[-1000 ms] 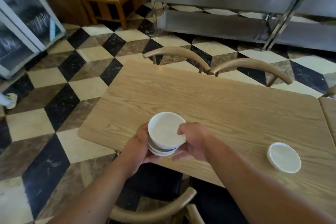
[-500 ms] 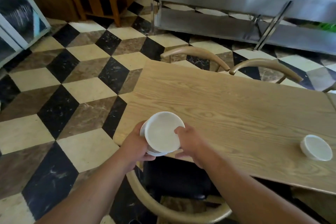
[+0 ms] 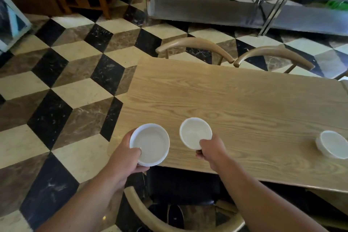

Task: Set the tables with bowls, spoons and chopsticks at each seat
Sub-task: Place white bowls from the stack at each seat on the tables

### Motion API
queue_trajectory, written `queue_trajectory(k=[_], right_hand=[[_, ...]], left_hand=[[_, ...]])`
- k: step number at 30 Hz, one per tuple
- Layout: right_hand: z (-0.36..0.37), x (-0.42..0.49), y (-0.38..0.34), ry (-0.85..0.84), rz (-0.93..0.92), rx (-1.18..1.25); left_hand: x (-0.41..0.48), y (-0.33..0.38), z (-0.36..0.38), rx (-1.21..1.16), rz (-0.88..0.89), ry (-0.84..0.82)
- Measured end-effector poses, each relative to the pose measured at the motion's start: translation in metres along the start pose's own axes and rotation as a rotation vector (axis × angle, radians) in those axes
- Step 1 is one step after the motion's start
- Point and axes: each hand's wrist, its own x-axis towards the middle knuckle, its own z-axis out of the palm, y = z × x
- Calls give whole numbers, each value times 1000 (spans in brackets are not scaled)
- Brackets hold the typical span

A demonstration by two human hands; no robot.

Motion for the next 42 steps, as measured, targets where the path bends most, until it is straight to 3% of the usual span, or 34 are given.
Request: queue_trajectory(k=[11,22,25,27,29,31,34,36,39,42], right_hand=[[26,61,14,-44,35,-97],[33,74,11,46,65,-190],[39,55,0,160,62,-431],[50,34,-16,362,-77,-520],[76,0,-48,450,-255,-441],[122,-38,-91,346,-314,-351],[217,-99,-152,-59,-229,-53],[281,-134,-181,-242,-221,-59],[354,-160,-207,-247,-318,-153],[396,-164,-230,-184,-281,-147]], left_hand=[[25,24,16,18,-21,24],[61,46,-12,56,-8,-56],[69,53,-39,29,18,-94],[75,60,-65,22,41,-125],[81,66,-98,21,70,-164],[87,75,-137,22,92,-200],[95,94,-205,-8,114,-239],[100,108,-252,3,147,-257],[110,131,-314,39,200,-241],[118,146,-357,62,205,-245]])
